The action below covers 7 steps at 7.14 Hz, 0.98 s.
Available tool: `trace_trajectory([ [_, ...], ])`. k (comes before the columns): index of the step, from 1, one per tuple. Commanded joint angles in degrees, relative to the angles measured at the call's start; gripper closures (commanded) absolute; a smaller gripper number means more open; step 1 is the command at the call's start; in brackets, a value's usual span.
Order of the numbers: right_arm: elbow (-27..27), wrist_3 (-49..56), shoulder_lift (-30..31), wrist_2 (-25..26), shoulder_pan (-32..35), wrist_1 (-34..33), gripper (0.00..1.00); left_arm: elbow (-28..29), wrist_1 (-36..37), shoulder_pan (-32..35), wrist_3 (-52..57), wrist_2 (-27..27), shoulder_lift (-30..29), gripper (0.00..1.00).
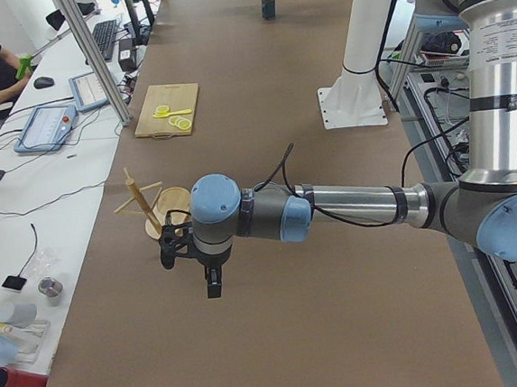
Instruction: Hang cup on storage rack
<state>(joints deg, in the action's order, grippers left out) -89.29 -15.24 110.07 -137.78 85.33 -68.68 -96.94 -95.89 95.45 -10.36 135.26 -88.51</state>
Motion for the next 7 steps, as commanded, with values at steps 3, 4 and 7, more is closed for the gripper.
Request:
trace_trajectory([
  [3, -7.0, 0.1, -6.5, -2.1, 2.6, -2.1, 1.00, -0.1, 0.1, 0.1, 0.0, 0.1, 0.0, 0.02],
  [4, -9.6, 0.3, -9.8, -2.1, 2.6, -3.0, 1.00, -0.2, 0.1, 0.1, 0.0, 0.1, 0.0, 0.02],
  [7, -9.9, -0.3, -27.7, -1.3, -0.8, -12.6, 1.00, -0.6, 0.2, 0.0, -0.2, 0.1, 0.0, 0.02],
])
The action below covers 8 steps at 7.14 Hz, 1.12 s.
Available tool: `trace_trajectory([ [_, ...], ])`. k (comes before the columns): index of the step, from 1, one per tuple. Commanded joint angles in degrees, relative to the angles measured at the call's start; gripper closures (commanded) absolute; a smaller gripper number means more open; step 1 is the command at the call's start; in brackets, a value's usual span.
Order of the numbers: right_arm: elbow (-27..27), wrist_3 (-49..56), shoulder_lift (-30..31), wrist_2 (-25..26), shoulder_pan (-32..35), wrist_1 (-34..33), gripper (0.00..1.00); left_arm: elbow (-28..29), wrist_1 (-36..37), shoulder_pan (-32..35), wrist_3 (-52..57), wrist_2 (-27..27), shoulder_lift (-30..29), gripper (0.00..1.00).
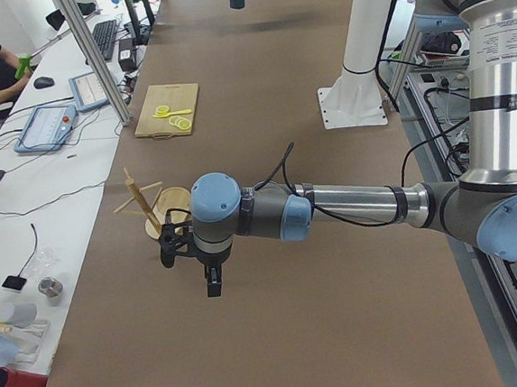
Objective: Hang cup on storage rack
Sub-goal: 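Carry the blue mug with the right gripper toward the cutting board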
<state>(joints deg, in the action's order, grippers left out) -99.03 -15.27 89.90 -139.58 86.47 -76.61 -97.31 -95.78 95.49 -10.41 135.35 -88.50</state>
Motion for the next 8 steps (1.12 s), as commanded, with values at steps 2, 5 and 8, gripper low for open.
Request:
trace_trajectory([
  [2, 0.6, -0.4, -17.7, 1.6, -10.1, -5.1, 1.00, -0.2, 0.1, 0.0, -0.1, 0.1, -0.2, 0.02],
  [5, 4.3, -0.2, -35.5, 10.1, -25.9, -4.6, 1.00, 0.4, 0.0, -0.1, 0.0, 0.1, -0.4, 0.02],
  [8, 5.4, 0.2, -40.7, 21.2, -39.8, -0.4, 1.00, 0.6, 0.1, 0.0, 0.0, 0.1, -0.1, 0.02],
])
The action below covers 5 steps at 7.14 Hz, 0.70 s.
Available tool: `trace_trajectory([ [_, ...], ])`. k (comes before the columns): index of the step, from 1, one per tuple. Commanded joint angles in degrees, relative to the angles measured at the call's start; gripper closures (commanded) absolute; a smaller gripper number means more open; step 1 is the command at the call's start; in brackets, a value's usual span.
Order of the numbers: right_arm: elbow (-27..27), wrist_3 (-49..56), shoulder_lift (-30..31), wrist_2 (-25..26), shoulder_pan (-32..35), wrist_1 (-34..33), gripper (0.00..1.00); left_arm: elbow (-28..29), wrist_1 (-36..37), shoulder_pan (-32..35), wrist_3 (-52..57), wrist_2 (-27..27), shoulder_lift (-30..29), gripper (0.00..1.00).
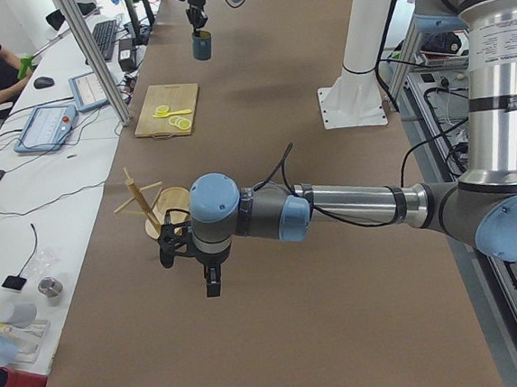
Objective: Hang cup on storage rack
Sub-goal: 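Carry the blue mug with the right gripper toward the cutting board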
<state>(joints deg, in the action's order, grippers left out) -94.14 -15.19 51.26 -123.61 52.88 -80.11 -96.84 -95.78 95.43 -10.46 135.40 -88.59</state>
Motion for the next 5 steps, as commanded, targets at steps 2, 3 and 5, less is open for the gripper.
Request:
trace_trajectory([
  [2, 3.7, -0.2, -2.7, 5.8, -10.4, 12.2, 1.00, 0.3, 0.1, 0.0, 0.1, 0.0, 0.1, 0.02],
  [3, 3.0, 1.0, -3.1, 7.4, -12.2, 13.0, 1.00, 0.2, 0.1, 0.0, 0.0, 0.0, 0.1, 0.02],
  [5, 3.2, 10.9, -3.0, 10.2, -14.8, 12.6, 1.00, 0.1, 0.2, 0.0, 0.0, 0.5, 0.1, 0.02],
])
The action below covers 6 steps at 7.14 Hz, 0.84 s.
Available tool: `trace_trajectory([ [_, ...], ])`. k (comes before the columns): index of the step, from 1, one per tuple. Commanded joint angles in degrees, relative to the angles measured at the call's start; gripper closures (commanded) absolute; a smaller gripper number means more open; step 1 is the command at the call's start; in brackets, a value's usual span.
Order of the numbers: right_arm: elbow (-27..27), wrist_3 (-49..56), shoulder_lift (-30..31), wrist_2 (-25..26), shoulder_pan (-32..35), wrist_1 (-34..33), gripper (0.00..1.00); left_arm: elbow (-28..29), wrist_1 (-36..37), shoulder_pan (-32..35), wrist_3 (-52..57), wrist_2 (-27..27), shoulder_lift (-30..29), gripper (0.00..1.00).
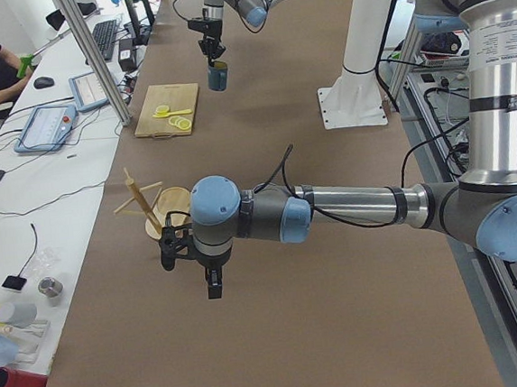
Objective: Hang cup on storage rack
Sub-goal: 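Carry the blue mug with the right gripper toward the cutting board, then lower the mug onto the table before the board, open right gripper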
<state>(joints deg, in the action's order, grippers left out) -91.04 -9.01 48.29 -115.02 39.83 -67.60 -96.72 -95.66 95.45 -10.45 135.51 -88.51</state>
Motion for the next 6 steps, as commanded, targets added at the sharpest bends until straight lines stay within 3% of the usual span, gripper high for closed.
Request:
trace_trajectory([
  [1, 0.1, 4.8, -0.1, 2.3, -2.9, -0.2, 1.00, 0.0, 0.0, 0.0, 0.0, 1.5, 0.0, 0.02],
  [4, 0.4, 4.8, -6.6, 5.2, -5.2, -17.8, 1.00, 1.1, -0.1, 0.0, 0.1, 1.5, 0.1, 0.02],
  [6, 2.3, 4.9, -6.7, 7.3, -8.0, -18.5, 1.00, 1.6, -0.2, 0.0, 0.2, 1.5, 0.1, 0.02],
])
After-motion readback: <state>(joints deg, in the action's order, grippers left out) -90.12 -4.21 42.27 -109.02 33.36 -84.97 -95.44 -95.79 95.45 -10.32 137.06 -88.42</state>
